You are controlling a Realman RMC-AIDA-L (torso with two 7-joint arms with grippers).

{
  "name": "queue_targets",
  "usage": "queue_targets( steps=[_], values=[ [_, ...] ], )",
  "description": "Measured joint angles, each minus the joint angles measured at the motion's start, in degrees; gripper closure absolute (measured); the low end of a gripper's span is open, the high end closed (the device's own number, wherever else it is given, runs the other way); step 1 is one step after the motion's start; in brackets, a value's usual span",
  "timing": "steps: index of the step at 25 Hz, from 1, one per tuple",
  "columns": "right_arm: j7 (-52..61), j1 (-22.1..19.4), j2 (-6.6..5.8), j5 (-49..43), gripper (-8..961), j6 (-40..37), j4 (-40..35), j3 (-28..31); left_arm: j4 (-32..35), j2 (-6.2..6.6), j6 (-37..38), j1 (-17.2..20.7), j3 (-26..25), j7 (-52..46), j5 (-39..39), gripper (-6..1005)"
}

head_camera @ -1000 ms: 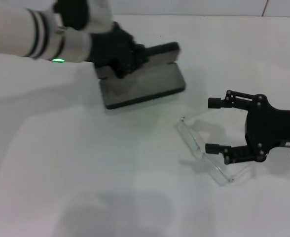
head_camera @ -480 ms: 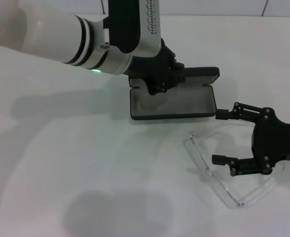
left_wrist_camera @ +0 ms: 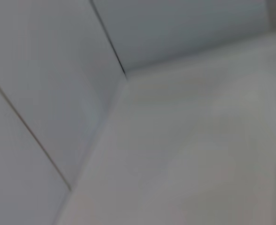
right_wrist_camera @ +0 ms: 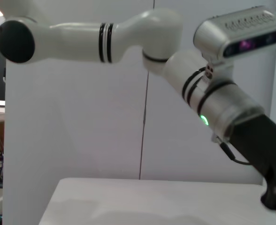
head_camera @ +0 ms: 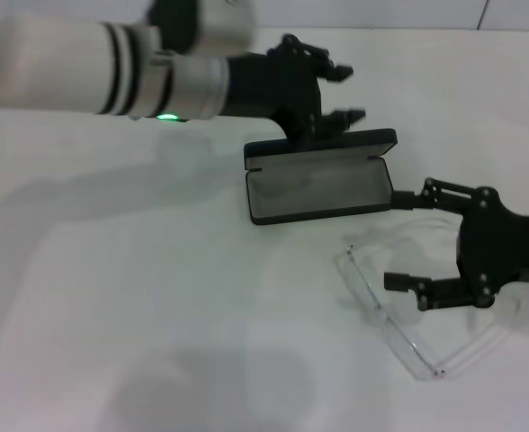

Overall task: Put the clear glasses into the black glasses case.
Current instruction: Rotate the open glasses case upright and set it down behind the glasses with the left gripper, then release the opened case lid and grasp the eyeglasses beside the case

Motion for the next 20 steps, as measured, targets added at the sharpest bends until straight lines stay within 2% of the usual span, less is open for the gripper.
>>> queue_targets(
  steps=[2, 4, 7, 11, 12, 14, 17, 20],
  values=[
    [3.41, 0.21, 0.03, -0.16, 83, -0.02, -2.20, -0.02, -2.14, 0.03, 0.88, 2.13, -2.33, 3.93, -9.37, 511],
    [9.46, 0.03, 0.04, -1.47, 84, -0.04, -6.44, -0.07, -4.35, 0.13, 2.08, 4.33, -4.18, 7.48, -16.97, 511],
    [25.34, -0.08, 0.12, -6.75, 84, -0.71, -16.90, -0.95, -8.54, 0.25, 6.43, 8.54, -8.20, 12.28, -26.44, 511],
    [51.55, 2.45, 0.04, -17.29, 84, -2.13, -31.61, -4.76, -12.85, 0.35, 10.97, 9.90, -12.25, 13.94, -28.05, 511],
    [59.63, 4.29, 0.07, -21.07, 84, -2.65, -35.62, -6.27, -13.49, 0.43, 11.77, 10.08, -12.72, 14.02, -27.93, 511],
    [70.66, 7.80, 0.21, -27.78, 84, -3.15, -38.91, -9.02, -14.00, 0.62, 12.52, 10.46, -13.06, 14.15, -27.36, 511],
    [81.88, 13.02, 0.27, -34.87, 92, -3.27, -39.44, -13.04, -14.05, 0.63, 12.90, 10.61, -13.11, 14.37, -25.98, 512],
    [88.62, 17.34, 0.45, -38.33, 103, -3.20, -36.56, -16.83, -14.06, 0.38, 12.94, 9.96, -13.09, 14.44, -23.84, 512]
  ],
)
